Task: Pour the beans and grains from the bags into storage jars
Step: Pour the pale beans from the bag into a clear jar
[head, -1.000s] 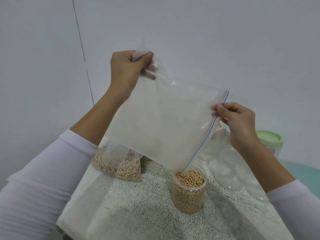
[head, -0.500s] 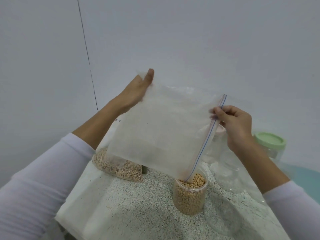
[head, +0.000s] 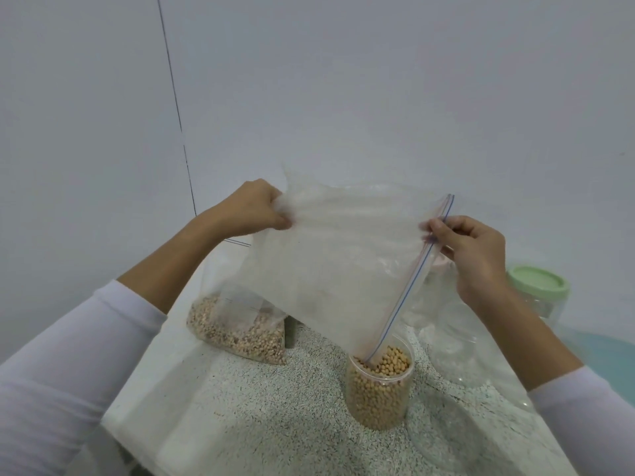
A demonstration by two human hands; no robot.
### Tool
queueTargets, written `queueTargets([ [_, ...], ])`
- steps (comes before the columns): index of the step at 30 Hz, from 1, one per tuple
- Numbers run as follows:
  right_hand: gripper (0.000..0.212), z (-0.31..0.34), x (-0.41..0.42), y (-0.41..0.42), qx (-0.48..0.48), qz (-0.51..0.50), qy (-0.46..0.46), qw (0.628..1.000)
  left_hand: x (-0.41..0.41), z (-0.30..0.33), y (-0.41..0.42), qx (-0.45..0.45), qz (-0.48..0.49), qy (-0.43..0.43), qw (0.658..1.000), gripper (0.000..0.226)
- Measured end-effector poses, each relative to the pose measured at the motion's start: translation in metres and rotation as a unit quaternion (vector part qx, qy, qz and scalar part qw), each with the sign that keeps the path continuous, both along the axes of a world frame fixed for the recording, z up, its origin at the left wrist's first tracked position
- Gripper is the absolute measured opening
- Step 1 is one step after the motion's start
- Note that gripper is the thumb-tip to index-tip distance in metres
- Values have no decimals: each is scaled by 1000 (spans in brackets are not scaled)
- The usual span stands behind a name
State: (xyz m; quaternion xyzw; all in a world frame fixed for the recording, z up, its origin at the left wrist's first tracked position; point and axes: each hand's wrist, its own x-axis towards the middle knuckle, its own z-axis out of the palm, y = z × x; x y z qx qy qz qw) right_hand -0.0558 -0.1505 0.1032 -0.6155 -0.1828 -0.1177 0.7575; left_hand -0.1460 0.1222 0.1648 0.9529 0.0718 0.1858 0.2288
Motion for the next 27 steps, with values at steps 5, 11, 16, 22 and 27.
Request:
queueTargets([
  [5,15,0,-1,2,4,-1,-2,1000,0,-29,5,-110,-55,-40,992,16],
  [11,15,-2,-1,4,4,-5,-6,1000,1,-54,-6,-87,-143,2,986,62],
  [16,14,-4,1,-1,10,-19,1,1000,9,-57,-8,10,-79,34,996,33],
  [22,14,-11,2,-4,19,-36,14,999,19,-63,-8,-90,-100,20,991,13],
  [27,16,-19,3,-7,30,-45,24,998,25,-76,-21,-119,-117,12,986,25],
])
